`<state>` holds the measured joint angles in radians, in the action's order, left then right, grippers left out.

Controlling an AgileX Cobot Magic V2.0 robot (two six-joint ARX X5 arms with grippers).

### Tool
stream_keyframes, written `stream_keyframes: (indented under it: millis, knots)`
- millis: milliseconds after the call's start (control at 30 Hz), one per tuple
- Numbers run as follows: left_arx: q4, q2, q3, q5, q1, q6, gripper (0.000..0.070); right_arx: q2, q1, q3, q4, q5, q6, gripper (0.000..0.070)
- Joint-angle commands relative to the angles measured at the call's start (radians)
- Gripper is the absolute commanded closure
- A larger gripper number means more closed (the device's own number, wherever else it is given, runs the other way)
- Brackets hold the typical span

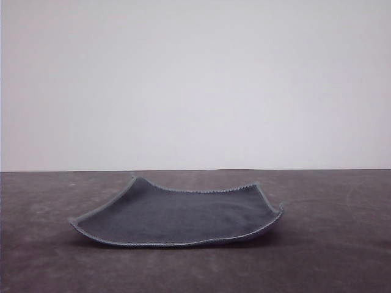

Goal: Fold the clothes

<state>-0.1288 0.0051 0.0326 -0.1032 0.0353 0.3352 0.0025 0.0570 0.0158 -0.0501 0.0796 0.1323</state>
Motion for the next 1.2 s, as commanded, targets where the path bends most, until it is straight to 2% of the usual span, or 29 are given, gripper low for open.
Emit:
stream_keyframes:
  millis: [0, 167, 300, 400, 567, 800, 1000, 1167]
  knots:
    - [0.032, -0.001, -0.015, -0.002, 0.001, 0.101, 0.07, 0.001, -0.001, -0.003, 0.035, 0.005, 0.115, 0.0691]
    - [0.107, -0.001, 0.02, -0.001, 0.001, 0.104, 0.0699, 0.001, -0.002, 0.021, 0.094, -0.002, 0.17, 0.0691]
    - [0.071, 0.0, 0.102, 0.003, 0.001, 0.104, 0.0697, 0.002, -0.001, 0.086, 0.079, -0.004, 0.179, 0.0692]
    - [-0.013, 0.01, 0.191, 0.025, 0.001, 0.101, 0.0697, 0.002, -0.001, 0.164, 0.002, -0.004, 0.182, 0.0693]
    - [-0.23, 0.076, 0.353, 0.045, 0.001, 0.08, 0.0697, 0.045, -0.001, 0.323, -0.227, -0.009, 0.182, 0.0693]
    - [-0.493, 0.248, 0.542, 0.045, 0.001, -0.03, 0.0697, 0.184, -0.001, 0.494, -0.467, -0.095, 0.161, 0.0693]
    - [-0.642, 0.404, 0.639, 0.0, 0.001, -0.095, 0.0697, 0.327, -0.001, 0.553, -0.559, -0.211, 0.075, 0.0693]
    - [-0.694, 0.502, 0.669, -0.064, -0.028, -0.133, 0.0697, 0.449, 0.0, 0.556, -0.564, -0.324, 0.016, 0.0693]
